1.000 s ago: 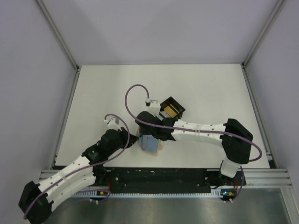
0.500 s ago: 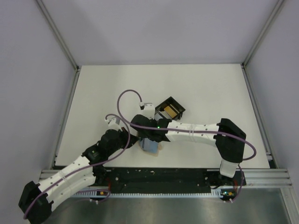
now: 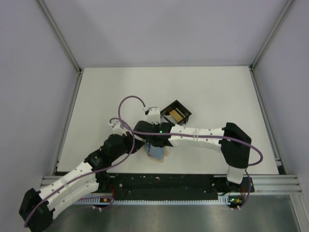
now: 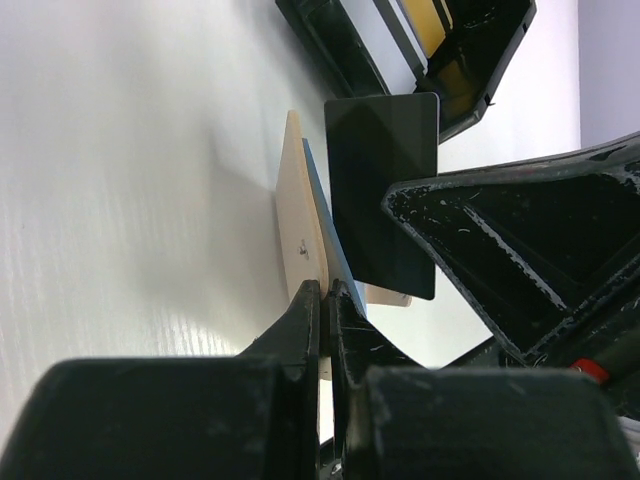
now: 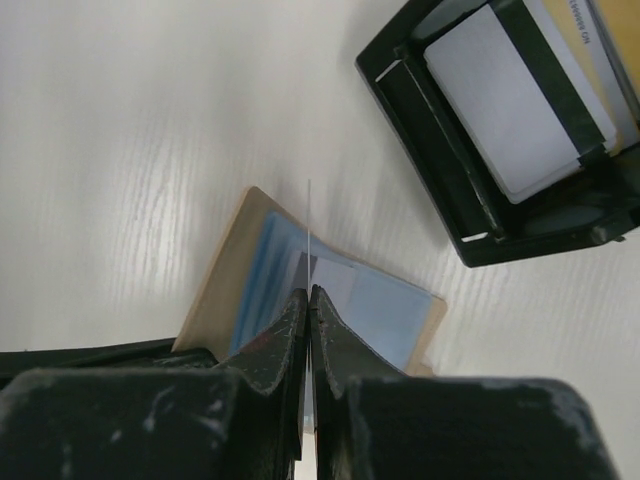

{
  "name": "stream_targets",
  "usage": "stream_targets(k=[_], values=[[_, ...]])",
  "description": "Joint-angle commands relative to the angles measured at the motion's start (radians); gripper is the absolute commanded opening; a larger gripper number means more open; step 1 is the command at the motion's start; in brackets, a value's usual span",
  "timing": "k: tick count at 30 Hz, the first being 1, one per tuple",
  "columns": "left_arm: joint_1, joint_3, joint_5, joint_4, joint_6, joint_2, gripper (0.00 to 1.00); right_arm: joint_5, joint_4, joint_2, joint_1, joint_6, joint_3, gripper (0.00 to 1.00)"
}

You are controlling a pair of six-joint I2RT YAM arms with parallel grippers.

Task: Put the credit cards into the card holder
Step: Insert the credit card into the card holder.

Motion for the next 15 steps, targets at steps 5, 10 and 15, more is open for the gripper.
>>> stream_targets(k=[5, 10, 15], values=[[-0.005, 0.019, 0.021, 0.08, 0.06, -0.016, 0.0, 0.066, -0.064, -0.125, 0.017, 0.019, -0.032, 0.0], [-0.008, 0.016, 0.04, 0.129, 0.074, -0.029, 0.0, 0.033, -0.002, -0.175, 0.015, 0.058, -0.026, 0.0], [-0.011, 0.016, 0.071, 0.155, 0.065, -0.03, 0.0, -0.024, 0.107, -0.159, 0.014, 0.093, -0.037, 0.0]])
